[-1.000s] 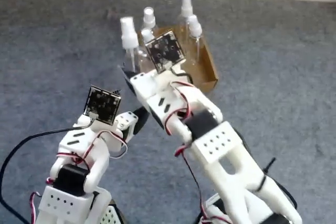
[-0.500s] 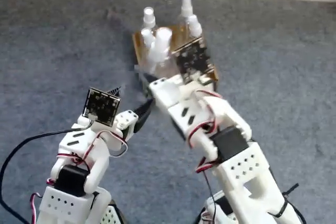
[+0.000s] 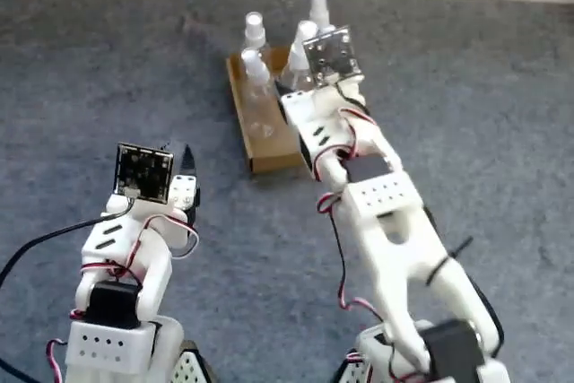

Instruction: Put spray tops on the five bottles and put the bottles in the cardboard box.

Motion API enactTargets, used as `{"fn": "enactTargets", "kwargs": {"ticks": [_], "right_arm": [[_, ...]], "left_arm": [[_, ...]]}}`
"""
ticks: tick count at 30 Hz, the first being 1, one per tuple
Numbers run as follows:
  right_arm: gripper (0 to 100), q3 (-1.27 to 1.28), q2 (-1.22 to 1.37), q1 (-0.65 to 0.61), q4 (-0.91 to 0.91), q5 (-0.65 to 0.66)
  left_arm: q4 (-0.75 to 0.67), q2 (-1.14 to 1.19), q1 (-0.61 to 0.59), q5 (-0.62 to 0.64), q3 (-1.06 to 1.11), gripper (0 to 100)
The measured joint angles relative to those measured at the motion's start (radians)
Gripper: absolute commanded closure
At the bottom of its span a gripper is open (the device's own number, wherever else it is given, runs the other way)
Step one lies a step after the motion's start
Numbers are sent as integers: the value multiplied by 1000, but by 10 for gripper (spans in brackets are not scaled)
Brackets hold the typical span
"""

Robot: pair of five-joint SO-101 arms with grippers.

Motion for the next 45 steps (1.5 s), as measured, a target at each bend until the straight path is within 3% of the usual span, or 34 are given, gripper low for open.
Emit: {"fn": "enactTargets", "kwargs": {"ticks": [8, 21, 30, 45], "right_arm": [[995, 117, 86, 0, -221, -41], [991, 153, 256, 0, -341, -44], [796, 155, 256, 0, -351, -44], [786, 210, 196, 0, -353, -44]], "left_arm": [[0, 0, 0, 0, 0, 989], [0, -2, 20, 0, 5, 989], [0, -2, 20, -6, 5, 989], [0, -2, 20, -6, 5, 989]]}}
